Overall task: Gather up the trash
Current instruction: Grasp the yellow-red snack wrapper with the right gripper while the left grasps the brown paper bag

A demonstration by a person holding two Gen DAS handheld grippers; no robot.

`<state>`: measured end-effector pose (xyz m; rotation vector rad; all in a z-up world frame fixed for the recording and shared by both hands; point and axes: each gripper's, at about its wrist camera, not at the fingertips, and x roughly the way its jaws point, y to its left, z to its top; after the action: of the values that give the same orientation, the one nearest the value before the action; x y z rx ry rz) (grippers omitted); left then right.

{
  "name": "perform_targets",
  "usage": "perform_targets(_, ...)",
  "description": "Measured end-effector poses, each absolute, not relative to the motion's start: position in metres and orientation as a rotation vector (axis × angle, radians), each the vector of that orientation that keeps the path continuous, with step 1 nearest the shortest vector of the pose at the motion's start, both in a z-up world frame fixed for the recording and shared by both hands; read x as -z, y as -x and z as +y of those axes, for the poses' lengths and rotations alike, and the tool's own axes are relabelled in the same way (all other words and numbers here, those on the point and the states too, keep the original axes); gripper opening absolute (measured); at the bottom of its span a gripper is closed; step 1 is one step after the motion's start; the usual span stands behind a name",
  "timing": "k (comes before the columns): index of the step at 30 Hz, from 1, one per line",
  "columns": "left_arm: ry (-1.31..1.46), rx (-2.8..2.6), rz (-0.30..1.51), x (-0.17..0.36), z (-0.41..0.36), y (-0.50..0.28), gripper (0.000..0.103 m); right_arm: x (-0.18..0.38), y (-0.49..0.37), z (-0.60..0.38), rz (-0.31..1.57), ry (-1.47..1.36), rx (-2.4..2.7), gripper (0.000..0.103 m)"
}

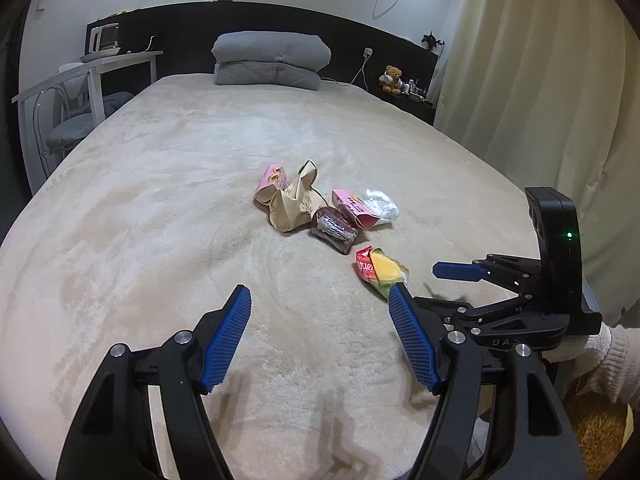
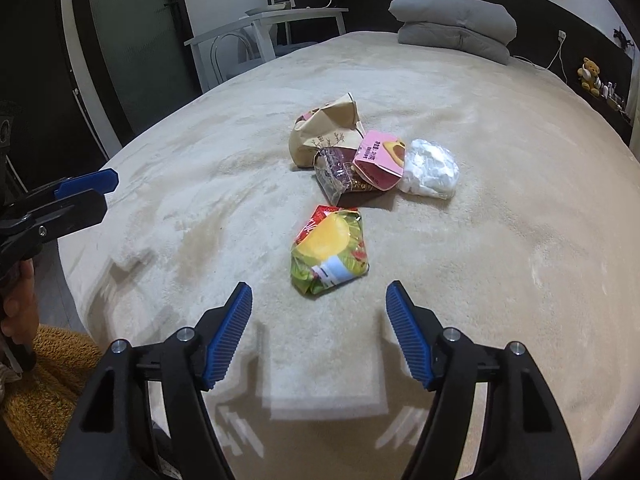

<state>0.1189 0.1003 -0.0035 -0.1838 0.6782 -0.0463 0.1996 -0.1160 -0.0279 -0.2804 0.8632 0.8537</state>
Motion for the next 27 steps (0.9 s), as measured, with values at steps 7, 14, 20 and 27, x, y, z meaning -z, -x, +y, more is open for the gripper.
perform_targets(7,0.183,0.031,0.685,0.013,0.118,-0.135,0.07,0.042,-0.221,-0.093,0.882,0.309,-0.838,0.073)
perform_targets(14,0.199,0.023,0.686,0.017,0.128,-0.14,0.07,0.046,-0.225,-0.08,0.868,0.342,-0.831,0.069)
perform_targets(20,0.204,0.023,0.68,0.018,0.129,-0.141,0.071,0.042,-0.218,-0.077,0.845,0.376,-0.829,0.049)
perform_targets(27,0.211,0.029,0.678,0.02,0.128,-0.156,0.075,0.023,-0.208,-0.092,0.811,0.33,-0.852,0.049)
